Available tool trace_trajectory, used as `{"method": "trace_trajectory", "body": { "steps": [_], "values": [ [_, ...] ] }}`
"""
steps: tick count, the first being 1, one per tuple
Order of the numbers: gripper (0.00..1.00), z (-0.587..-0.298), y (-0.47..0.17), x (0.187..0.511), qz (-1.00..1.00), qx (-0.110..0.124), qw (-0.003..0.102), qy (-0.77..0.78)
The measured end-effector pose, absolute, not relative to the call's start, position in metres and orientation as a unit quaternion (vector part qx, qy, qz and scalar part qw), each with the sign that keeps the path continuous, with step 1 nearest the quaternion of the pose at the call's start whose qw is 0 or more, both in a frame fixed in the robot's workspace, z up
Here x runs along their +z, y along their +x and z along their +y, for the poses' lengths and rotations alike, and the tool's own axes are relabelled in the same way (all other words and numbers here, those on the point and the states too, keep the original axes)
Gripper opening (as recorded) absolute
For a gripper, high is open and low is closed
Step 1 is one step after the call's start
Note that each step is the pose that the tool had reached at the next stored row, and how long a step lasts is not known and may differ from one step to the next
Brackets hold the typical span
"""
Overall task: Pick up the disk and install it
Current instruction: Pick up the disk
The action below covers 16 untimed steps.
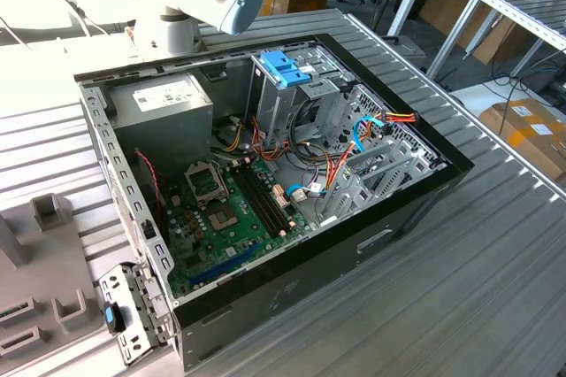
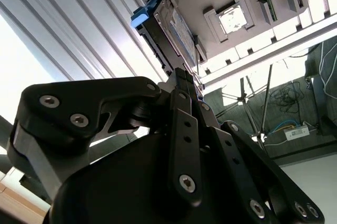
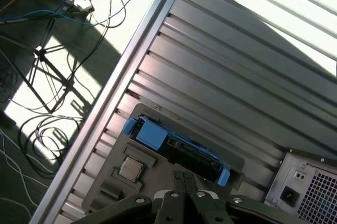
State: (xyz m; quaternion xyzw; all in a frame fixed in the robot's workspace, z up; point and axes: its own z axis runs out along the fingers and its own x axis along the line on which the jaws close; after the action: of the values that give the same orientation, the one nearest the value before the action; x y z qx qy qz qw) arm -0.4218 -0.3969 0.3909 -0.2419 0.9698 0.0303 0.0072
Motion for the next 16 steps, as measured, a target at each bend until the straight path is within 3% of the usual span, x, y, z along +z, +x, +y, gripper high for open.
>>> {"method": "trace_trajectory", "body": {
  "steps": [16],
  "values": [
    [0.11,-0.3969,-0.4218,0.3908,0.966,0.030,0.007,-0.256]
  ]
}}
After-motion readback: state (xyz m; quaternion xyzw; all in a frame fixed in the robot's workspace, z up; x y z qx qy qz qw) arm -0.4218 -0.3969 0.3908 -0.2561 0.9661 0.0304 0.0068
